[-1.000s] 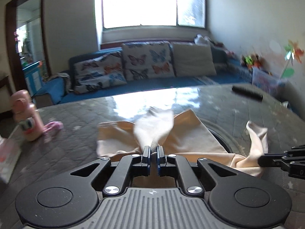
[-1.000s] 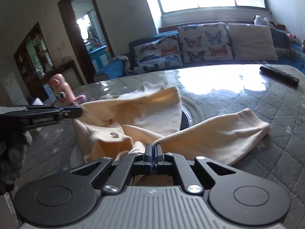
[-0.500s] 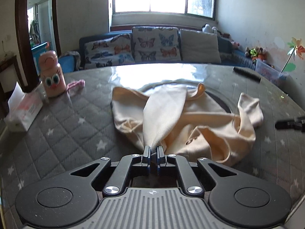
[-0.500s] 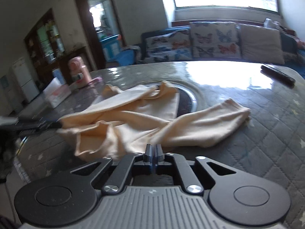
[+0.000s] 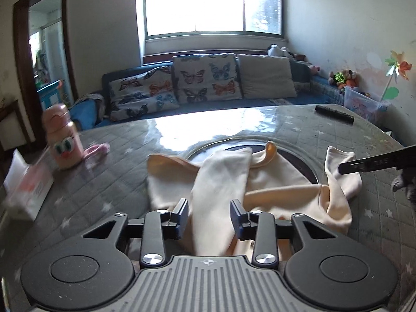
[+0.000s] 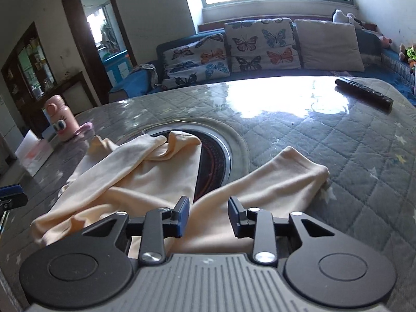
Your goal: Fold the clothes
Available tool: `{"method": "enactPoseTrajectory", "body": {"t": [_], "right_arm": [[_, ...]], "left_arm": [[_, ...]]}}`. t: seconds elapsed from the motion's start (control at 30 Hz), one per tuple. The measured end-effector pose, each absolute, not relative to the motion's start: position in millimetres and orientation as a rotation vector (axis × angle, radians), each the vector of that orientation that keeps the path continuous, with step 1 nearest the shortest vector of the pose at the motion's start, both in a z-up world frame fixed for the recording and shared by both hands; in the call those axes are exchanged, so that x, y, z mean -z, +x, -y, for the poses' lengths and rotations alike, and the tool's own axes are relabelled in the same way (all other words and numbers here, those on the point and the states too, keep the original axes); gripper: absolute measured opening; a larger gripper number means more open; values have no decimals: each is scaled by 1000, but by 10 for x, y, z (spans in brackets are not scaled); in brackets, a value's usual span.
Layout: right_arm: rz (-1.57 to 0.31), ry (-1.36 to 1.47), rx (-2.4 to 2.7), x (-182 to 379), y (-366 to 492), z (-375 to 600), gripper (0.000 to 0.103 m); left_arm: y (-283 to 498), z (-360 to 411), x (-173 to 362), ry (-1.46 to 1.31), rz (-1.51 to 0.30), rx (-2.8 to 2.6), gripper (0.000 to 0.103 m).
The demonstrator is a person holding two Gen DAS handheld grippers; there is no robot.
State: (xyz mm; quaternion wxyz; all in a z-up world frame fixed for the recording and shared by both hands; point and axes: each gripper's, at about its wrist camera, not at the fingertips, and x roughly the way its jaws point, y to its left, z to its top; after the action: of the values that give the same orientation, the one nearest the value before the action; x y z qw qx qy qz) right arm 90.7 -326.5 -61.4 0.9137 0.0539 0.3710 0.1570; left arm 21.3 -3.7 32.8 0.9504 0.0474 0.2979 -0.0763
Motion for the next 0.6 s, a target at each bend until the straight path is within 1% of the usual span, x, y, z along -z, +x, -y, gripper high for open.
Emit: {"method": "enactPoseTrajectory", "body": {"t": [0.07, 0.17, 0.23, 0.4, 0.5, 0.53, 0.6], "right_arm": [[-771, 105, -309, 649, 1026, 3238, 37], [-795, 97, -290, 713, 1136, 3206, 39], [-805, 88, -284, 761, 1181, 3187, 42], [-826, 70, -262, 843, 1287, 3152, 42], [-846, 55, -251, 899, 1366, 3108, 43], [-852, 50, -247, 918, 1393, 3094, 43], [-849, 21, -239, 952, 1413, 3058, 43]], "left_arm": [[379, 134, -277, 112, -614, 184, 45], [602, 279, -181, 144, -637, 213, 49], [749, 371, -117, 174, -655, 225, 49], [996, 482, 21, 241, -680, 233, 49], [1112, 477, 145, 269, -718, 229, 47], [1134, 466, 187, 280, -728, 221, 46], [1167, 442, 256, 299, -744, 204, 32]]}}
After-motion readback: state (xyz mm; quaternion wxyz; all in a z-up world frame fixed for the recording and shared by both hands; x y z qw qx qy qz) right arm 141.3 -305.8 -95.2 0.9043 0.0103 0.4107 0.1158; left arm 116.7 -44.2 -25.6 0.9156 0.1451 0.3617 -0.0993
